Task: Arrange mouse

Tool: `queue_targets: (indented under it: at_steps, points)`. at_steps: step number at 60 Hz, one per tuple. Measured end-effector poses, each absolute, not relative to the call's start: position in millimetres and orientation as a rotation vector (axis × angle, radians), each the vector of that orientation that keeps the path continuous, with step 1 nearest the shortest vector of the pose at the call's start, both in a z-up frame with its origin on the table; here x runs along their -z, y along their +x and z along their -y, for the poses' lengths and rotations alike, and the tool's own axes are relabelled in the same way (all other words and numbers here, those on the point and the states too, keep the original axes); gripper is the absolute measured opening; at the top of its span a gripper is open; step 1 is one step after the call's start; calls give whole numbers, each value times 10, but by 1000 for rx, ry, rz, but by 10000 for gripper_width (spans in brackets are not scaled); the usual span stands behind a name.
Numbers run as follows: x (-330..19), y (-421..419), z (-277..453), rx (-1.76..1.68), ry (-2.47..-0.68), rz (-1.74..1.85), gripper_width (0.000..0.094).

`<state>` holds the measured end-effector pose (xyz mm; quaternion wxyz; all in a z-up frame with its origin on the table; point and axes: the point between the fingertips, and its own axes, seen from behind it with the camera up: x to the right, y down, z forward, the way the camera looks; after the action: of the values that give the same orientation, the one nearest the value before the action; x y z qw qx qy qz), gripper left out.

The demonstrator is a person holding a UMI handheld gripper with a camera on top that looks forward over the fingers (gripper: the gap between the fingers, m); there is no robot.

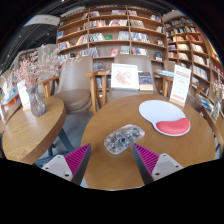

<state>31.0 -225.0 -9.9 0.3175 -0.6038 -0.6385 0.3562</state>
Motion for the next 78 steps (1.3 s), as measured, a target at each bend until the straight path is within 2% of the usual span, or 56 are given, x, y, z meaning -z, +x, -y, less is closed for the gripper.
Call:
queue_targets:
  at_steps: [37, 44, 50, 60, 66, 78]
  points:
    - [128, -388, 2249, -843, -1647, 1732, 842]
    - [132, -448, 2209, -836, -1649, 1731, 719]
    - [129, -508, 2158, -837, -1643, 1713, 481]
    - [108, -509, 2183, -846, -1617, 1765, 414]
    - [-152, -534, 2177, -920, -1618, 1765, 391]
    - [-1126, -1143, 1429, -968, -1483, 1618, 391]
